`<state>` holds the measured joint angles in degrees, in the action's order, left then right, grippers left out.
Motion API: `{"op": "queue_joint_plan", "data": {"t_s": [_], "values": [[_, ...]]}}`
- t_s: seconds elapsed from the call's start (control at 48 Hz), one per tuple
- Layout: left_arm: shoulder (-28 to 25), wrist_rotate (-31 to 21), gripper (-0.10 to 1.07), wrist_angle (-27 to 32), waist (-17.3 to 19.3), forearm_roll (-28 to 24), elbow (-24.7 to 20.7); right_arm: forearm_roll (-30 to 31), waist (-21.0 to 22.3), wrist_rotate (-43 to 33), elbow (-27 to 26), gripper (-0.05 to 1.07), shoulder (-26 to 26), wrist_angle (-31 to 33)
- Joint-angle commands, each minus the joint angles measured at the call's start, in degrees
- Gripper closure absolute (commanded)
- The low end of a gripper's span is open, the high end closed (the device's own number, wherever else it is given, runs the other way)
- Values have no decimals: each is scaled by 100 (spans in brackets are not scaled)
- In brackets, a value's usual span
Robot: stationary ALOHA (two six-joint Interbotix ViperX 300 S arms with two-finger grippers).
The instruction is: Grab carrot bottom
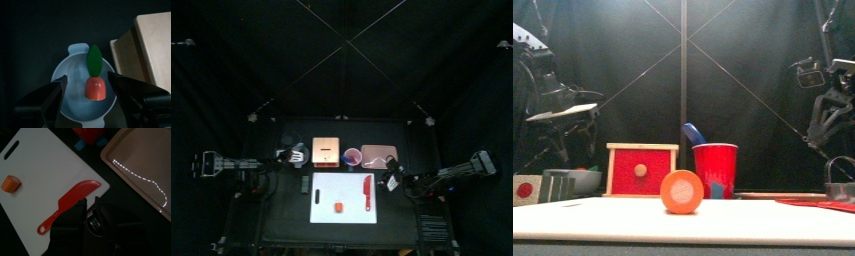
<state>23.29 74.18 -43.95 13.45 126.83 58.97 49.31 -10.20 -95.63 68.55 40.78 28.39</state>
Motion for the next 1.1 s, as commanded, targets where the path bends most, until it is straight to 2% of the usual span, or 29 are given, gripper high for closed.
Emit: {"op": "queue_joint_plan", "data": {"t_s": [0.0,0.188,0.396,0.521,0.604,0.646,0.812,0.917,1.083], "values": [[0,0,1,0,9,-70,-70,-18,18,0,-132,39,-9,-9],[44,0,1,18,-141,-35,-229,-18,18,0,-132,39,-9,0],[-35,-70,1,97,-1292,-70,-729,18,26,9,-132,39,-9,-9],[-343,-202,1,211,-2048,0,-1116,35,79,9,-132,39,-9,-9],[-659,-316,1,272,-2408,237,-1354,26,88,9,-141,39,-9,-9],[-879,-413,1,308,-2575,527,-1512,0,97,9,-149,39,-9,0],[-1617,-492,1,439,-2725,1503,-2057,-35,97,9,-167,39,-9,0],[-2065,-492,1,554,-2733,1907,-2461,-18,97,9,-167,39,-9,0],[-2487,-527,1,624,-2848,2443,-3015,-26,105,0,-176,39,-18,-9]]}}
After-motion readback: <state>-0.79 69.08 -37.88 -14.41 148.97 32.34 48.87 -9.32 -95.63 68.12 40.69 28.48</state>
